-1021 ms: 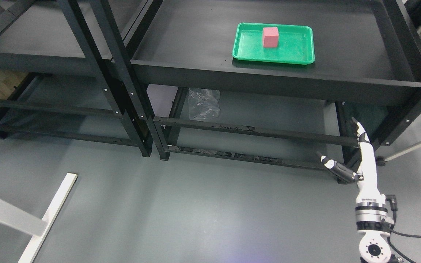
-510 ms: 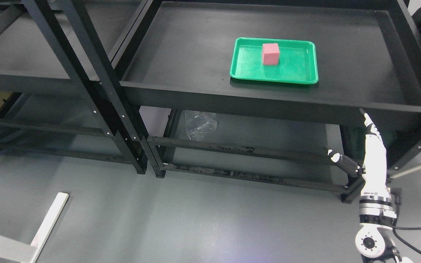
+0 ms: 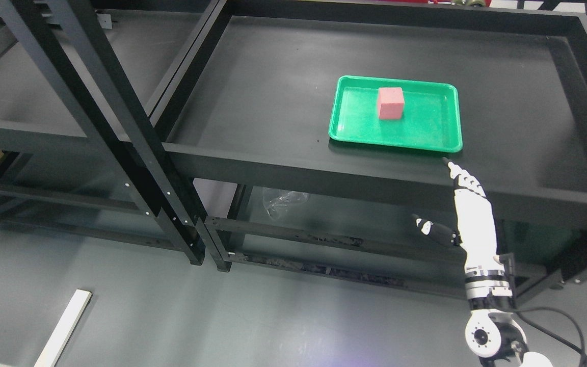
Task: Pick pink block from left shelf to tray
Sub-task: 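Reach the right hand forward over the green tray toward the pink cube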
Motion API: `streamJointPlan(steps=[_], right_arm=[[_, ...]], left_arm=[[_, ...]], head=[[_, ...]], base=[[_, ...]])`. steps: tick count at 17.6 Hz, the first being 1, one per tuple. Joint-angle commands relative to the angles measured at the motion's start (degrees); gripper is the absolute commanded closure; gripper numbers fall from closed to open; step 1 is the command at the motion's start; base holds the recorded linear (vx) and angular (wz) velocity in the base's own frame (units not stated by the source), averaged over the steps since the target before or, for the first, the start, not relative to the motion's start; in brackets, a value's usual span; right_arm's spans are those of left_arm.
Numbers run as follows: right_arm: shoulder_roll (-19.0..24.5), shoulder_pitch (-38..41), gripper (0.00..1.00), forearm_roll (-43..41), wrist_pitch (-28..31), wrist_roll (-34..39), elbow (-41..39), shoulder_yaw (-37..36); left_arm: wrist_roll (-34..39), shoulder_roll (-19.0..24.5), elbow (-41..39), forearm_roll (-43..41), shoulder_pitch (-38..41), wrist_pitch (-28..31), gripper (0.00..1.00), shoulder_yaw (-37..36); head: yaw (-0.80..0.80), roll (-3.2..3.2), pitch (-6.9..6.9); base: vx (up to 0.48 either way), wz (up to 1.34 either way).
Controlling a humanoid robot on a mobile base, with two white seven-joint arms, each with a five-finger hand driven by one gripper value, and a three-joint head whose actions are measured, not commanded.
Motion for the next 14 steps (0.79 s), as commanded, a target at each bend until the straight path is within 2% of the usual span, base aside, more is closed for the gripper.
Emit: streamJointPlan(steps=[1, 6, 14], right_arm=[[1.8, -0.1, 0.0, 34.5, 0.9, 0.5, 0.0, 2.9], [1.8, -0.2, 0.0, 32.2, 4.2, 0.4, 0.0, 2.9], [1.8, -0.5, 0.0, 31.6, 4.6, -0.6, 0.0, 2.9]], left_arm=[[0.0, 1.0, -1.0, 0.0, 1.1, 0.0, 0.0, 0.0], [0.0, 1.0, -1.0, 0.0, 1.1, 0.0, 0.0, 0.0], [0.0, 1.0, -1.0, 0.0, 1.1, 0.0, 0.0, 0.0]], head=[[0.0, 0.0, 0.0], [0.0, 0.0, 0.0], [0.0, 0.0, 0.0]], base=[[0.21, 0.07], [0.219, 0.07], [0.207, -0.04]])
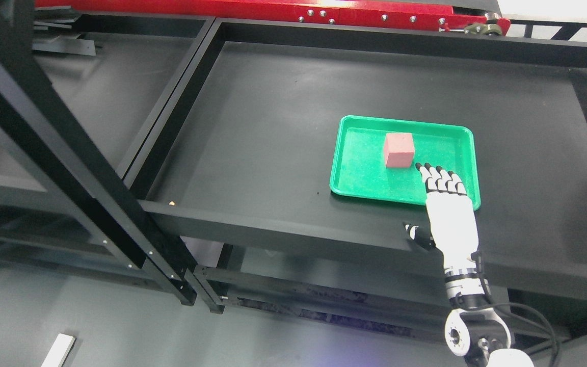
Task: Pick pink block from left shelf to tray
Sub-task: 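Reach the right hand forward over the green tray toward the pink cube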
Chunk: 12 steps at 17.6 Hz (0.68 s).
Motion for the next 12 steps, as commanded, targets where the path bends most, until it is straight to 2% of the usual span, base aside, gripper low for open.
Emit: streamJointPlan(steps=[1, 4, 6, 8, 12], right_arm=[[-0.3, -0.1, 0.0, 9.5, 0.3, -2.9, 0.0, 0.7], [-0.3, -0.5, 0.0, 8.6, -0.1, -10.1, 0.0, 1.3], [-0.3, -1.0, 0.0, 7.2, -0.3, -10.3, 0.0, 1.5], [-0.3, -1.8, 0.0, 5.9, -1.1, -8.2, 0.1, 1.5], [-0.3, -3.6, 0.0, 0.2, -2.2, 6.3, 0.6, 0.9]], left_arm=[[0.0, 1.0, -1.0, 0.0, 1.1, 0.0, 0.0, 0.0], [0.0, 1.0, -1.0, 0.0, 1.1, 0.0, 0.0, 0.0], [0.0, 1.0, -1.0, 0.0, 1.1, 0.0, 0.0, 0.0], [0.0, 1.0, -1.0, 0.0, 1.1, 0.0, 0.0, 0.0], [0.0, 1.0, -1.0, 0.0, 1.1, 0.0, 0.0, 0.0]], head=[[0.0, 0.0, 0.0], [0.0, 0.0, 0.0], [0.0, 0.0, 0.0], [0.0, 0.0, 0.0], [0.0, 0.0, 0.0]], base=[[0.175, -0.08], [0.173, -0.06], [0.17, -0.05], [0.158, -0.06], [0.155, -0.06]])
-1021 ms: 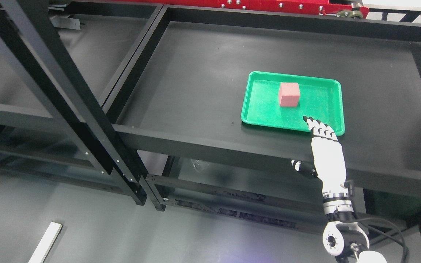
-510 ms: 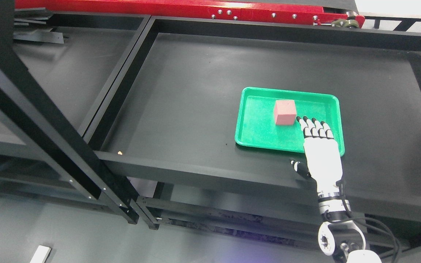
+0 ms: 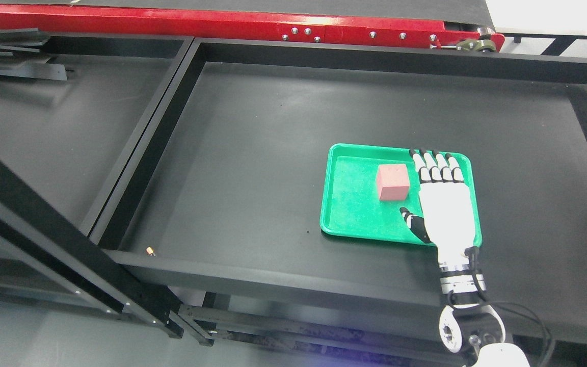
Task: Pick pink block from left shelf to tray
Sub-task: 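Reach the right hand forward over the green tray toward the pink cube, then close the right hand fingers around the pink cube in the green tray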
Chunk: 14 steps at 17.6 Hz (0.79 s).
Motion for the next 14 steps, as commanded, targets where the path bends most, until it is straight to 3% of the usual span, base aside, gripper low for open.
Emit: streamJointPlan(steps=[1, 14], right_arm=[[-0.8, -2.5, 0.0, -5.2, -1.4, 12.8, 0.9, -0.2], [-0.8, -2.6, 0.0, -5.6, -1.3, 27.7, 5.5, -0.3]], left_arm=[[0.0, 1.0, -1.0, 0.0, 1.1, 0.0, 0.0, 0.0], [0.0, 1.0, -1.0, 0.0, 1.1, 0.0, 0.0, 0.0]], head=[[0.0, 0.0, 0.0], [0.0, 0.0, 0.0]], base=[[0.138, -0.05], [0.094, -0.02]])
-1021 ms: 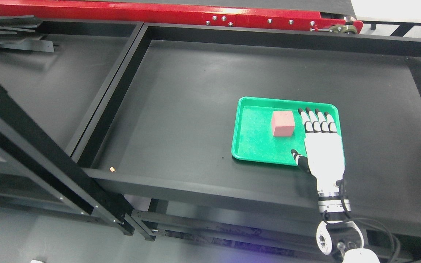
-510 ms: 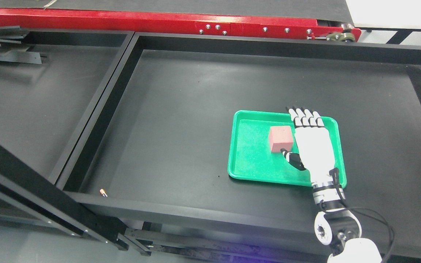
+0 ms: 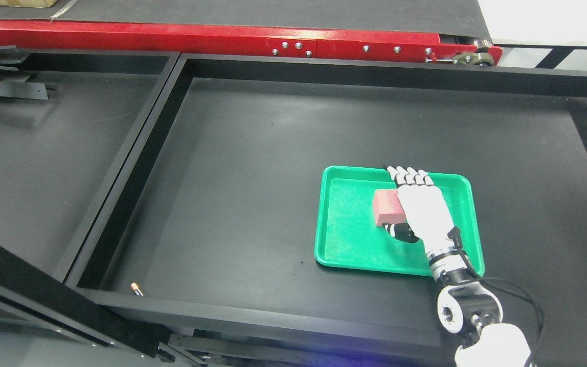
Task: Pick pink block from left shelf to tray
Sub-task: 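Close the right hand fingers around the pink cube in the green tray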
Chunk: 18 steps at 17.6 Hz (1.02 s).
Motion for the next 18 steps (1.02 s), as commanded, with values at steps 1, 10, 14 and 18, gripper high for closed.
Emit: streamJointPlan(steps=[1, 10, 14, 18], right_arm=[[-0.9, 1.4, 0.0, -0.4, 0.3, 5.7, 3.1, -0.1], [-0.9, -2.4, 0.0, -2.9, -1.4, 5.3, 6.0, -0.3], [-0.9, -3.5, 0.0, -2.9, -1.4, 5.3, 7.0, -0.3], [-0.9, -4.4, 0.0, -2.9, -1.6, 5.4, 7.4, -0.3]], left_arm=[[0.0, 1.0, -1.0, 0.0, 1.1, 0.0, 0.0, 0.0], [0.0, 1.0, -1.0, 0.0, 1.1, 0.0, 0.0, 0.0], [0.0, 1.0, -1.0, 0.0, 1.1, 0.0, 0.0, 0.0], [0.0, 1.0, -1.0, 0.0, 1.1, 0.0, 0.0, 0.0]], head=[[0.0, 0.0, 0.0], [0.0, 0.0, 0.0], [0.0, 0.0, 0.0], [0.0, 0.0, 0.0]], base=[[0.035, -0.02], [0.021, -0.01], [0.033, -0.01], [0.05, -0.04]])
